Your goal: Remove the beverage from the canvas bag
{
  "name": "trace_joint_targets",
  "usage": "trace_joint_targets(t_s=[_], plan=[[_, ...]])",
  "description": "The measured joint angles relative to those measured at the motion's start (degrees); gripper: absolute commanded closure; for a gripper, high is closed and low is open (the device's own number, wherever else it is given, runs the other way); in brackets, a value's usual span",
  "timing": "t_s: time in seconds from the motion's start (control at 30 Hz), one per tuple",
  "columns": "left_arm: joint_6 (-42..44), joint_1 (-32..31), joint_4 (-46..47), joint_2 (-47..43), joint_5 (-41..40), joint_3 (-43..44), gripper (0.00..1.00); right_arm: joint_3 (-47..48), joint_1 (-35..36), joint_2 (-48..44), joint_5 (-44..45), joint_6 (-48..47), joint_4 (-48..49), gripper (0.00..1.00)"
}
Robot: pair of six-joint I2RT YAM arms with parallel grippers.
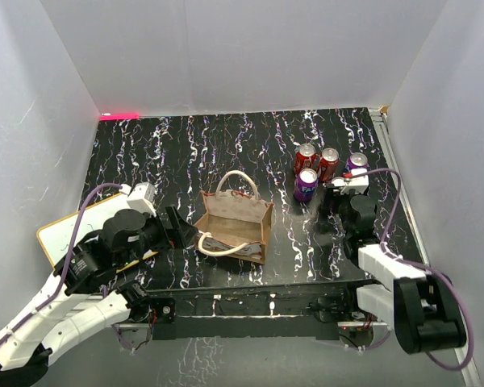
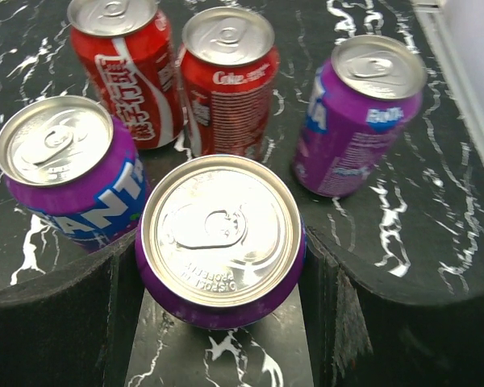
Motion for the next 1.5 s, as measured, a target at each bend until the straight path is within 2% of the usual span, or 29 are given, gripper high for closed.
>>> trace_joint_targets(t_s=[0.27,0.63,0.67,0.7,0.77,0.8,0.87,0.97,1.13,1.3,1.5], plan=[[-0.1,0.0,-1.9,-0.9,-1.1,1.2,0.08,0.0,-1.1,12.0,-7.6,-0.2,12.9,0.92],[-0.1,0.0,-2.6,-1.0,-1.2,1.4,0.07,0.0,-1.9,17.2,-9.7,-1.4,17.8,0.91],[-0.1,0.0,-2.6,-1.0,-1.2,1.4,0.07,0.0,-1.9,17.4,-9.8,-1.6,17.9,0.87],[-0.1,0.0,-2.6,-1.0,-1.2,1.4,0.07,0.0,-1.9,17.6,-9.8,-1.6,17.9,0.77],[-0.1,0.0,-2.6,-1.0,-1.2,1.4,0.07,0.0,-1.9,17.9,-9.8,-1.8,17.9,0.51],[-0.1,0.0,-2.6,-1.0,-1.2,1.4,0.07,0.0,-1.9,17.9,-9.8,-1.8,17.9,0.41],[-0.1,0.0,-2.6,-1.0,-1.2,1.4,0.07,0.0,-1.9,17.9,-9.8,-1.8,17.9,0.30],[-0.2,0.0,-2.7,-1.0,-1.2,1.4,0.07,-0.3,-1.9,17.7,-9.8,-1.8,17.9,0.18],[-0.4,0.0,-2.6,-1.0,-1.1,1.4,0.07,-1.0,-1.9,13.5,-9.1,-1.7,19.2,0.02],[-0.5,0.0,-1.7,-0.5,-0.9,1.4,0.07,-1.0,-1.9,6.6,-7.8,-1.0,16.5,0.02],[-0.5,0.0,0.5,0.8,-0.7,0.8,0.06,0.5,-1.9,-7.0,-10.1,3.1,3.1,0.02]])
